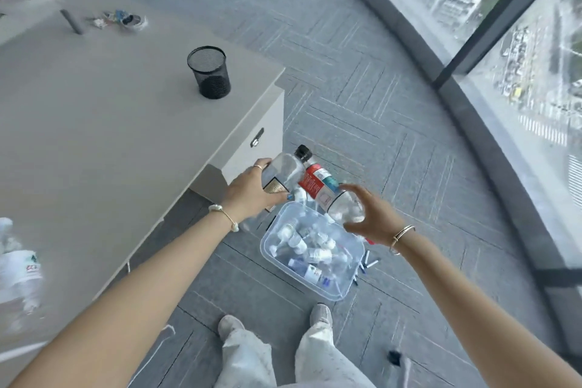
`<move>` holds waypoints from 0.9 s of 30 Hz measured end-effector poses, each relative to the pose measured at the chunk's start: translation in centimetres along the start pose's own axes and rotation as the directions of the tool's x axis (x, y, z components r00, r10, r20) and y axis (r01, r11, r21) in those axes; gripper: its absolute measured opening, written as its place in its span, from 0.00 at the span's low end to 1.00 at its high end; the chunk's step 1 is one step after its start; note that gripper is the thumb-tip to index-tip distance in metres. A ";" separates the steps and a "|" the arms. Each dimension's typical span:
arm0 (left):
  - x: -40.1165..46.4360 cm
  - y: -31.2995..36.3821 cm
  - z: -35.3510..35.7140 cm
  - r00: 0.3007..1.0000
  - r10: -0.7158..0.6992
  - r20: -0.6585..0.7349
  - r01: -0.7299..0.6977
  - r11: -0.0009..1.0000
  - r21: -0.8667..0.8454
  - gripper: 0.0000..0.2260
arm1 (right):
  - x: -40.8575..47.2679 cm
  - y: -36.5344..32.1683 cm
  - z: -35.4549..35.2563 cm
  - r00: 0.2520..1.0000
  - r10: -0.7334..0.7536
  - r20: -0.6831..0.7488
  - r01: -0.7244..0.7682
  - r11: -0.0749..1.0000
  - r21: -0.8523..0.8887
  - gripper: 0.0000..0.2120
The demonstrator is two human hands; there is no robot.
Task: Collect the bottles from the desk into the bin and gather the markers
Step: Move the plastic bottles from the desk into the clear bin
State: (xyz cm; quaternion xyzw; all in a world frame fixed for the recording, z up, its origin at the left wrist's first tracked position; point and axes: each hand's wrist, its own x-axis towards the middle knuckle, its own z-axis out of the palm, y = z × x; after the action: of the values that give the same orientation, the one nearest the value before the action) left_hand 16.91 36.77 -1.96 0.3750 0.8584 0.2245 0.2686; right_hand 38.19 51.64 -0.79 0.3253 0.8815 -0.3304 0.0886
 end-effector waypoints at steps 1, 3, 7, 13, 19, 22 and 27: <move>0.1 0.6 1.1 1.000 -0.001 0.006 0.001 1.000 -0.006 0.42 | -0.2 1.3 0.0 1.000 0.003 0.022 -0.003 1.000 0.004 0.34; 0.1 1.5 3.0 1.000 -0.016 0.008 0.016 1.000 -0.026 0.41 | -0.5 3.4 0.2 0.998 0.007 0.063 -0.007 1.000 0.015 0.35; -0.5 2.7 5.7 0.998 -0.058 -0.002 0.057 0.998 -0.040 0.40 | -0.5 6.1 0.5 0.992 -0.028 0.119 0.024 0.999 0.034 0.36; -1.7 3.5 7.2 0.994 -0.111 -0.013 0.110 0.992 -0.056 0.42 | 0.0 7.9 0.2 0.984 -0.087 0.154 0.080 0.996 0.050 0.32; -2.1 4.0 7.7 0.992 -0.103 0.067 0.106 0.993 -0.043 0.42 | -0.1 8.7 -0.9 0.984 -0.113 0.137 0.111 0.994 0.027 0.27; -2.0 4.1 8.2 0.990 -0.092 0.108 0.097 0.994 -0.043 0.41 | -0.3 8.9 -1.4 0.986 -0.118 0.115 0.114 0.993 0.038 0.25; -1.3 4.8 9.9 0.980 -0.035 0.195 0.031 0.999 0.026 0.41 | -1.0 9.1 -2.6 0.993 -0.111 0.047 0.110 0.993 0.034 0.23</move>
State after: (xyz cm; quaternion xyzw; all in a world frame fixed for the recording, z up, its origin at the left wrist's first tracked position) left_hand 26.42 40.55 -6.22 0.3840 0.8365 0.1721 0.3510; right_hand 44.82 57.95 -3.22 0.2692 0.8904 -0.3565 0.0867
